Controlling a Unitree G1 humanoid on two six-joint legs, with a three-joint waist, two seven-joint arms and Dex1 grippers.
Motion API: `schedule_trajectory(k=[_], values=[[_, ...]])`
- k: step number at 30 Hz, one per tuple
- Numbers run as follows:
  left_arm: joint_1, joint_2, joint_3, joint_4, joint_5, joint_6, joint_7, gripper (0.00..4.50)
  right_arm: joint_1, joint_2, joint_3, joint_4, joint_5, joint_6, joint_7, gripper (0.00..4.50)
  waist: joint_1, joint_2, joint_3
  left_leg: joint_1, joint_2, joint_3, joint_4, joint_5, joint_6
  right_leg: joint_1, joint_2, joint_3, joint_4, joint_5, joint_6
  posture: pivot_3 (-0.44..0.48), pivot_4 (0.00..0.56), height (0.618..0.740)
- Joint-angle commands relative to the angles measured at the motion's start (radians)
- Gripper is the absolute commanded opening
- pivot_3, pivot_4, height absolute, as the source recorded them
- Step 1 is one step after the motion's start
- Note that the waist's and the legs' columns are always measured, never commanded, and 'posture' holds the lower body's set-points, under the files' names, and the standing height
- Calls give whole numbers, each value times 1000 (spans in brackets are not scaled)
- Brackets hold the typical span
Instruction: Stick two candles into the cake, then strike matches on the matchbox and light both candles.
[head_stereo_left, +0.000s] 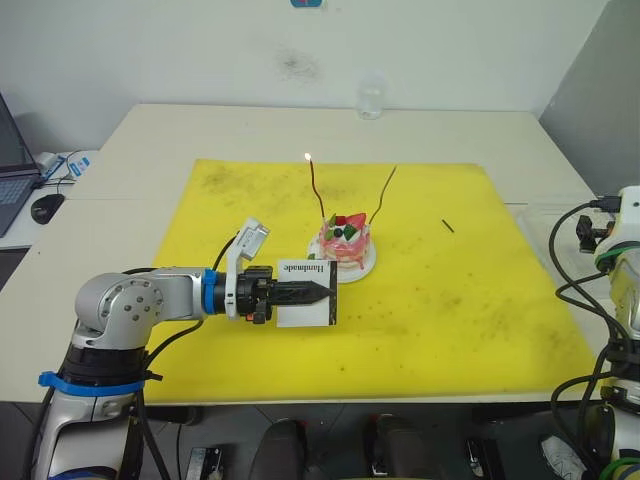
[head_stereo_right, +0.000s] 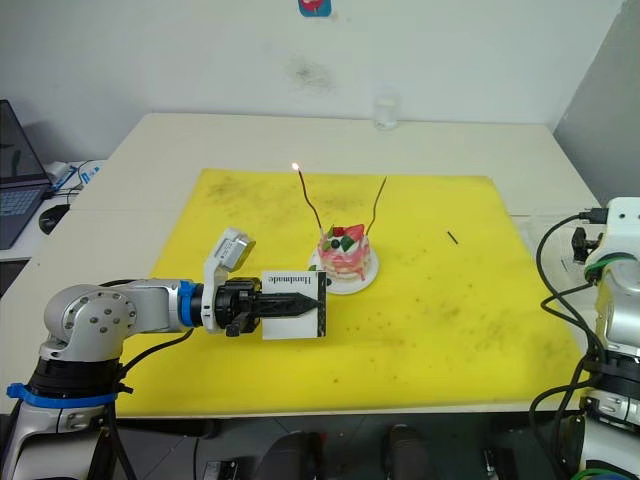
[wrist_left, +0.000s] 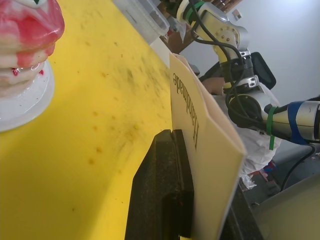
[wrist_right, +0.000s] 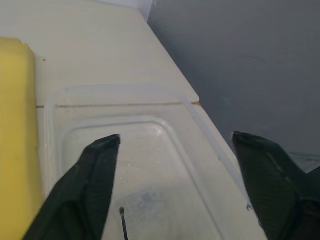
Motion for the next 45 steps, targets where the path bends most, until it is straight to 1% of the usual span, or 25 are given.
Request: schedule_trajectory(k=[1, 3, 5, 8, 10, 14, 19, 20, 21, 23, 29, 37, 40, 42, 43, 44, 45], values=[[-4, 9, 29, -33, -28, 4, -1, 0, -32, 1, 7, -52, 55, -89, 48, 4476, -1, 0, 0, 0, 0, 0, 0, 0, 0, 0, 0, 0, 0, 0, 0, 0, 150, 740], [-7, 9, 27, -30, -27, 4, -3, 0, -40, 35, 40, -66, 118, -110, 132, 4476, -4, 0, 0, 0, 0, 0, 0, 0, 0, 0, 0, 0, 0, 0, 0, 0, 150, 740], [-11, 10, 25, -27, -25, 5, -6, 0, -37, 76, 100, -99, 190, -128, 257, 4476, -6, 0, 0, 1, 0, 1, 0, 0, 0, 0, 1, 0, 0, 0, 0, 0, 150, 740], [-19, 12, 19, -19, -20, 3, -13, 0, -25, 106, 204, -95, 215, -125, 376, 4476, -5, 0, 0, 1, 0, -1, 0, 0, 0, 0, 2, -1, 1, 0, 0, 0, 150, 740], [-24, 11, 13, -15, -14, -1, -16, 0, -39, 120, 251, -56, 213, -140, 415, 4476, -2, 1, 1, 1, 1, -2, 0, 0, 0, 0, 2, -2, 1, 0, 0, 0, 150, 740], [-30, 10, 7, -12, -12, -1, -22, 0, -106, 168, 294, 94, 195, -201, 419, 4476, 1, 1, 1, -1, 1, -1, 1, 0, 0, 0, 0, -1, 0, 0, 0, 0, 150, 740], [-22, 20, 10, -19, -14, 1, -25, 0, -185, 185, 321, 323, 143, -299, 388, 4476, 1, 1, 1, -1, 0, 0, 2, 0, 0, 1, -2, 0, -1, 1, 2, 0, 150, 740], [-19, 22, 14, -22, -16, 3, -24, 0, -198, 187, 320, 357, 138, -308, 379, 4120, 1, 1, 1, -1, 0, 0, 2, 0, 0, 1, -1, 0, -1, 1, 2, 0, 150, 740], [-14, 25, 18, -27, -19, 5, -22, 0, -207, 189, 321, 384, 131, -318, 371, 3888, 1, 1, 1, -1, 0, 0, 2, 0, 0, 1, -1, 0, 0, 1, 2, 0, 150, 740], [-6, 28, 24, -34, -24, 7, -18, 0, -218, 191, 322, 423, 124, -330, 363, 3251, -1, 1, 1, -1, 0, 0, 1, 0, 0, 0, -1, 0, 0, 1, 1, 0, 150, 740], [23, 37, 48, -60, -42, 16, -3, 0, -208, 204, 299, 476, 136, -369, 340, 3251, -1, 1, 1, 0, 1, -1, 1, 0, 0, 0, 0, 0, 0, 1, 1, 0, 150, 740], [29, 42, 56, -69, -54, 20, 7, 0, -204, 223, 311, 547, 128, -430, 350, 3251, -2, 1, 1, 2, 1, -1, 2, 0, 0, 3, -1, 0, 1, 1, 2, 0, 150, 740], [34, 47, 59, -70, -59, 18, 9, 0, -190, 226, 315, 542, 129, -433, 357, 2681, -2, 1, 1, 2, 1, -1, 2, 0, 0, 3, 0, 0, 1, 1, 2, 0, 150, 740], [37, 48, 60, -71, -62, 17, 12, 0, -182, 229, 318, 537, 131, -430, 363, 2069, -2, 1, 1, 2, 1, -1, 2, 0, 0, 3, 0, 0, 1, 1, 2, 0, 150, 740], [38, 48, 60, -72, -63, 17, 13, 0, -180, 231, 317, 536, 132, -428, 363, 1633, -2, 1, 1, 2, 1, -1, 2, 0, 0, 3, 0, 0, 1, 1, 2, 0, 150, 740], [39, 47, 60, -73, -65, 16, 15, 0, -180, 231, 316, 536, 133, -426, 362, 1359, -2, 1, 0, 2, 1, -1, 2, 0, 0, 3, 0, -1, 1, 1, 2, 0, 150, 740], [39, 46, 60, -73, -66, 16, 17, 0, -182, 232, 314, 536, 134, -426, 360, 952, -2, 1, 0, 2, 1, -1, 2, 0, 0, 3, 0, 0, 1, 1, 2, 0, 150, 740]])
